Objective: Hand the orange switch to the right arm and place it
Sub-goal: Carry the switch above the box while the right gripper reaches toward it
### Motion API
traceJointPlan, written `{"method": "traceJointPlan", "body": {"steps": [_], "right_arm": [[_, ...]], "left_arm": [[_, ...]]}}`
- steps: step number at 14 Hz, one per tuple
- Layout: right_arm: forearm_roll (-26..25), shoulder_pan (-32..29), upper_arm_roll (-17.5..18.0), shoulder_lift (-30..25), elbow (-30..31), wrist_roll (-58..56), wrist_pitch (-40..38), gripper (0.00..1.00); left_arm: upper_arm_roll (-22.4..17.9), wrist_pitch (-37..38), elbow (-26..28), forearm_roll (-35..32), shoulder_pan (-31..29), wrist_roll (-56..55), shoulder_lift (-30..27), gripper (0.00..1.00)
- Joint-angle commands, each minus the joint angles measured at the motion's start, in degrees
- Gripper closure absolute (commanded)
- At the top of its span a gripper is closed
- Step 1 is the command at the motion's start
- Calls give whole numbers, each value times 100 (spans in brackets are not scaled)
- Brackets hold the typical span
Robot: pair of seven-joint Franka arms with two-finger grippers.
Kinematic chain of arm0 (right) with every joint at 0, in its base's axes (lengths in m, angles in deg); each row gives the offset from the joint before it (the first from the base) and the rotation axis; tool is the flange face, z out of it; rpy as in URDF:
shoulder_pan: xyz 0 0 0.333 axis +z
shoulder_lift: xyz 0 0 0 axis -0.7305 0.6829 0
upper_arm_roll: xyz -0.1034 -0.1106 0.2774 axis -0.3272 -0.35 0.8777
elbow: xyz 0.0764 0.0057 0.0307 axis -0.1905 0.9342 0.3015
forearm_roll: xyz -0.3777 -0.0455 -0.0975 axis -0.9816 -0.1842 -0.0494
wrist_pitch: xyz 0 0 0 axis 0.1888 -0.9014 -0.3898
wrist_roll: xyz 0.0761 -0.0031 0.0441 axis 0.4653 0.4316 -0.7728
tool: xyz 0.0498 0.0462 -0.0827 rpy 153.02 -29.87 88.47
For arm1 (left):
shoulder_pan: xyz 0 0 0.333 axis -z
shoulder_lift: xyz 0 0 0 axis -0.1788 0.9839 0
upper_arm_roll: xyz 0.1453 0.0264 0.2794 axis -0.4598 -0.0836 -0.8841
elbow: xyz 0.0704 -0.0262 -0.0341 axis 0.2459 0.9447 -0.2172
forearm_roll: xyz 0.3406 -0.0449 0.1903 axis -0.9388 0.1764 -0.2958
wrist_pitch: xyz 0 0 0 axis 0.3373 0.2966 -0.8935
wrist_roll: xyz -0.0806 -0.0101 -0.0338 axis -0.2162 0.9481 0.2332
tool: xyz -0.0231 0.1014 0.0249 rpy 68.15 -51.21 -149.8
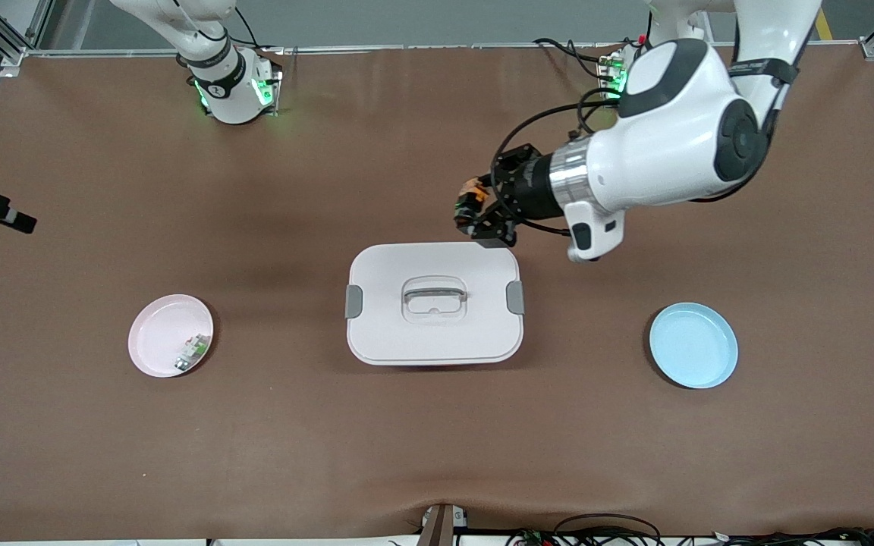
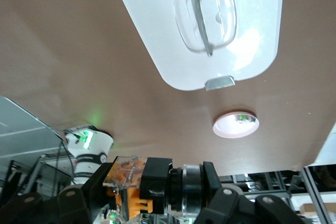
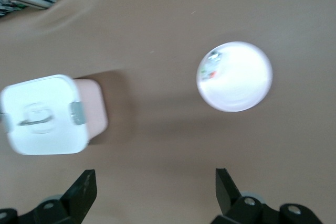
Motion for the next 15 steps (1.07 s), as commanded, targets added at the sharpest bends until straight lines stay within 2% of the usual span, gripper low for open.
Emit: {"method": "traceJointPlan", "body": {"steps": [1, 3, 6, 9, 10, 13, 14, 15], "right_arm": [[680, -22, 90, -339, 538, 523, 97, 0], [813, 110, 108, -594, 828, 629, 246, 0], [1454, 294, 108, -938, 1435, 630, 484, 0], [1640, 899, 108, -947, 1471, 717, 545, 0], [1631, 1171, 117, -947, 1480, 996, 763, 0], [1500, 1822, 108, -903, 1488, 1148, 1255, 0], [1438, 1964, 108, -886, 1489, 1296, 1432, 0], [1359, 2104, 117, -833, 1480, 1481, 1547, 0]], "left_arm": [[1, -833, -44, 185, 328, -592, 126, 70], [-16, -1571, -53, 177, 609, -1111, 267, 70], [-121, -2293, -79, 115, 1040, -1560, 486, 70], [-200, -2769, -70, 80, 1347, -1755, 723, 70], [-375, -2857, -70, 71, 1557, -1764, 794, 70], [-1375, -3025, -70, 106, 2567, -1869, 926, 70], [-1587, -3060, -70, 132, 2788, -1921, 961, 70], [-1624, -3069, -88, 150, 2868, -1922, 996, 69]]}}
